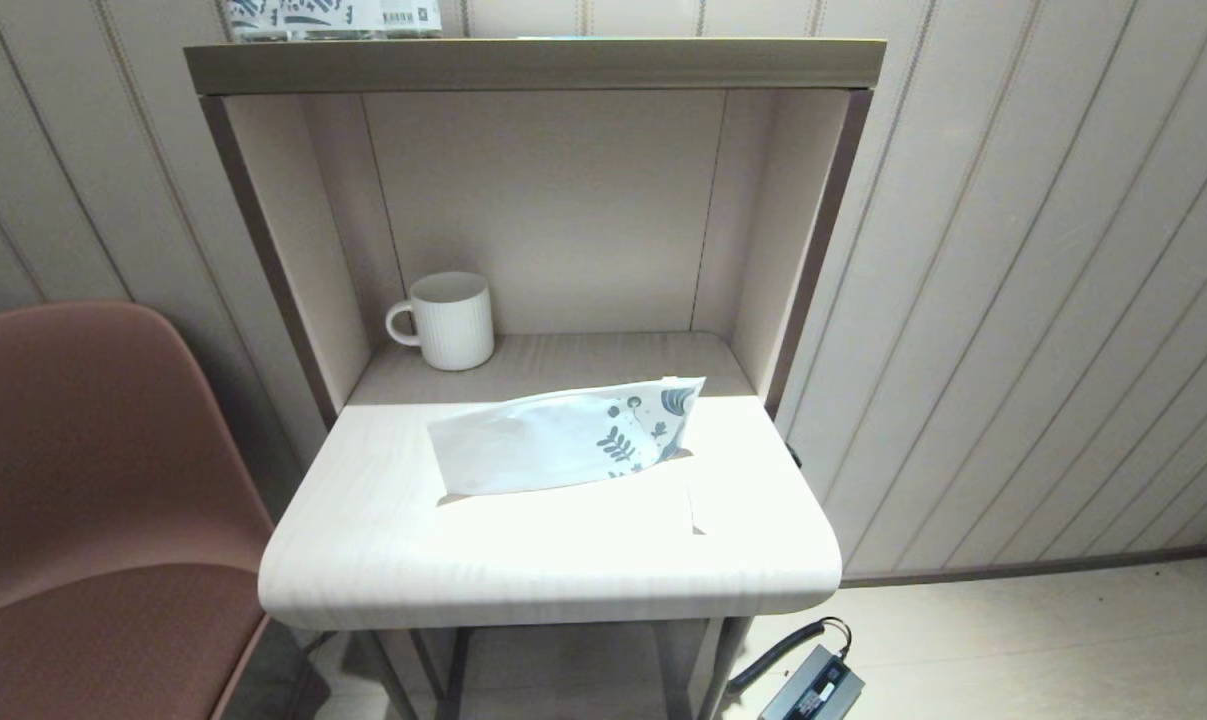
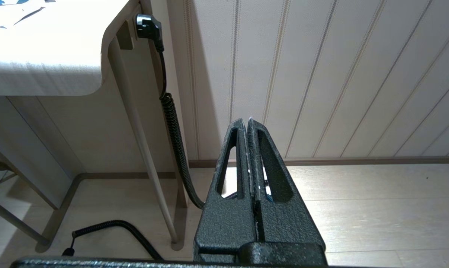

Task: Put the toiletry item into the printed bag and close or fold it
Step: Pick up the storage bag

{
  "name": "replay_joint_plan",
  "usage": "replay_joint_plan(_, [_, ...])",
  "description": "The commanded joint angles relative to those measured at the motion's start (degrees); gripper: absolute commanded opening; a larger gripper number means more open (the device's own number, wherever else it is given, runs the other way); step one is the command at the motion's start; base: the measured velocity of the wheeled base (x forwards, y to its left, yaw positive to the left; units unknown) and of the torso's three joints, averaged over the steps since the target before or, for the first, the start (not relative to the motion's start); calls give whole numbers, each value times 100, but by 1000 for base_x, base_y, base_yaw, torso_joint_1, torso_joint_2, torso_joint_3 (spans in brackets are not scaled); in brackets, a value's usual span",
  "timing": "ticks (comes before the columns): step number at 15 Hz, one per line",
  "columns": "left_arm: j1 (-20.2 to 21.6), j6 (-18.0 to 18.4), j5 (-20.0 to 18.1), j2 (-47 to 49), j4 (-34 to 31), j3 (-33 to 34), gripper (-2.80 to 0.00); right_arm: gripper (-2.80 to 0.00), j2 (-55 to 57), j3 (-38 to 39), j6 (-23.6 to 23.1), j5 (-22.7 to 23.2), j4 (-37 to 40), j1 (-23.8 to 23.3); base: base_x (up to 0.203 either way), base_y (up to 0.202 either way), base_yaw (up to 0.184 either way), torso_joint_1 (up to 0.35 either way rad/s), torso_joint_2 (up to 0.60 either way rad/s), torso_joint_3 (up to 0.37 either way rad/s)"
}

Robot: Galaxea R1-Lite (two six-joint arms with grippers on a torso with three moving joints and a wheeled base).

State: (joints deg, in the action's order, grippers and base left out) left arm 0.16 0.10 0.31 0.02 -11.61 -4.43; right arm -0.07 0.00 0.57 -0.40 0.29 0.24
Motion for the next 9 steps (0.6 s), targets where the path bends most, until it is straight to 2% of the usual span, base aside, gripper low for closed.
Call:
replay_joint_plan(1, [2,-1,4,-2,-8,3,-280,-280,7,-3,-13,-4,0,2,0,0,0,0,0,0])
replay_joint_plan(3, [2,-1,4,-2,-8,3,-280,-280,52,-515,-18,79,104,9,0,0,0,0,0,0])
replay_joint_plan(5, [2,-1,4,-2,-8,1,-280,-280,502,-1880,25,234,541,10,0,0,0,0,0,0])
replay_joint_plan(7, [2,-1,4,-2,-8,3,-280,-280,1625,-3385,97,333,941,128,0,0,0,0,0,0])
replay_joint_plan(9, [2,-1,4,-2,-8,3,-280,-280,3170,-4247,139,399,1162,323,0,0,0,0,0,0])
